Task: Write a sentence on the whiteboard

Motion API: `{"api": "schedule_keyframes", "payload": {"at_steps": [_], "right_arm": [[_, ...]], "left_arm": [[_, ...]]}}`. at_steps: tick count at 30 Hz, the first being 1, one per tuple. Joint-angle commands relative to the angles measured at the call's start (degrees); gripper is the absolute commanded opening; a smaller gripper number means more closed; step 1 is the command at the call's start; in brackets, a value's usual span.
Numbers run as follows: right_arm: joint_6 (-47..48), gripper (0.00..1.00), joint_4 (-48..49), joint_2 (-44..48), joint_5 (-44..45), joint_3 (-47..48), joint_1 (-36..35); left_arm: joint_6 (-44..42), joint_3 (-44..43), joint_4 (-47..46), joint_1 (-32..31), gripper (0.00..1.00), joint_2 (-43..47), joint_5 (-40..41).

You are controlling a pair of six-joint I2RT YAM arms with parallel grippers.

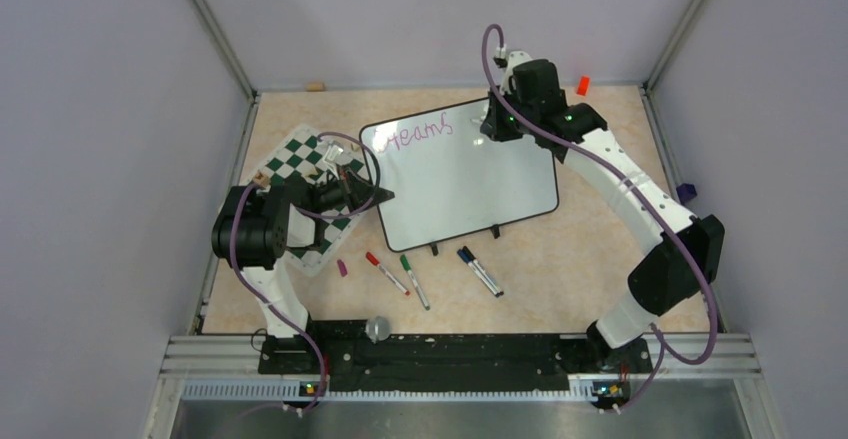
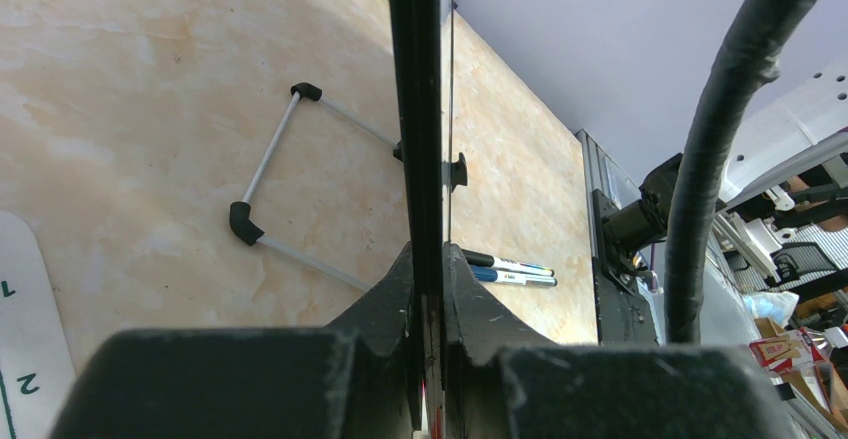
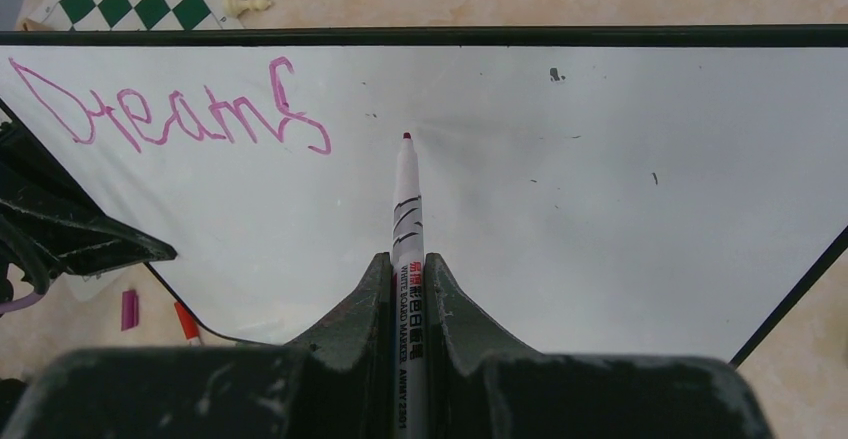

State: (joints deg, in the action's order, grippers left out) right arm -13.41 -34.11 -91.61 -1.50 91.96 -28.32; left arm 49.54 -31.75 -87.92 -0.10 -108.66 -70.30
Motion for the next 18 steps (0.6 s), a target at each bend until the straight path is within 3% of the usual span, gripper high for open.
{"api": "schedule_keyframes", "payload": {"at_steps": [1, 18], "right_arm": [[1.1, 0.00, 0.6, 0.8, 0.7, 0.6, -0.3], [4.8, 0.00, 1.0, -1.2, 10.9, 1.4, -15.1]], "left_arm": [[-4.0, -0.3, -4.9, -0.3, 0.00, -0.8, -4.9], [-4.1, 0.2, -4.9, -0.3, 0.00, -0.7, -4.4]]}}
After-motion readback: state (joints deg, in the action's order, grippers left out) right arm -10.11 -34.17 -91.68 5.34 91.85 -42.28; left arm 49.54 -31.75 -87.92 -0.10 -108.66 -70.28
